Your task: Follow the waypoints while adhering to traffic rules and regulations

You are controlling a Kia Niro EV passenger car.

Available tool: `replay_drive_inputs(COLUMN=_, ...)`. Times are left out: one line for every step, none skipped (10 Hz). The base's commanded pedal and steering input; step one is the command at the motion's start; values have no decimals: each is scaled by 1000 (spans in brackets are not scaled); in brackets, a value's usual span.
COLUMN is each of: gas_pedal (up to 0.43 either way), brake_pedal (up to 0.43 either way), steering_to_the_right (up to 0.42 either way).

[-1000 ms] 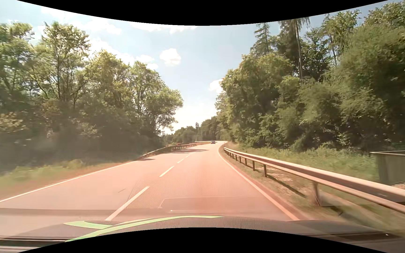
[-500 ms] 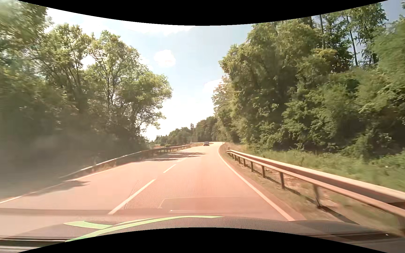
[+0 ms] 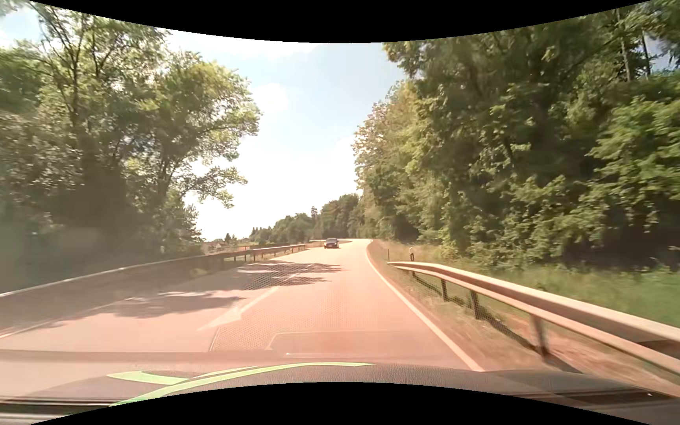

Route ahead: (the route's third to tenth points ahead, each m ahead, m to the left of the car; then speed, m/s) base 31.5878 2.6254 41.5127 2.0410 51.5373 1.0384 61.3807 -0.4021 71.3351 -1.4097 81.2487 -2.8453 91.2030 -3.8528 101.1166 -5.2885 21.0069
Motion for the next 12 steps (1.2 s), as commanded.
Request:
replay_drive_inputs(gas_pedal=138, brake_pedal=0, steering_to_the_right=10)
replay_drive_inputs(gas_pedal=138, brake_pedal=0, steering_to_the_right=10)
replay_drive_inputs(gas_pedal=138, brake_pedal=0, steering_to_the_right=10)
replay_drive_inputs(gas_pedal=138, brake_pedal=0, steering_to_the_right=10)
replay_drive_inputs(gas_pedal=138, brake_pedal=0, steering_to_the_right=10)
replay_drive_inputs(gas_pedal=150, brake_pedal=0, steering_to_the_right=11)
replay_drive_inputs(gas_pedal=150, brake_pedal=0, steering_to_the_right=11)
replay_drive_inputs(gas_pedal=150, brake_pedal=0, steering_to_the_right=11)
replay_drive_inputs(gas_pedal=150, brake_pedal=0, steering_to_the_right=11)
replay_drive_inputs(gas_pedal=150, brake_pedal=0, steering_to_the_right=11)
replay_drive_inputs(gas_pedal=150, brake_pedal=0, steering_to_the_right=10)
replay_drive_inputs(gas_pedal=157, brake_pedal=0, steering_to_the_right=10)
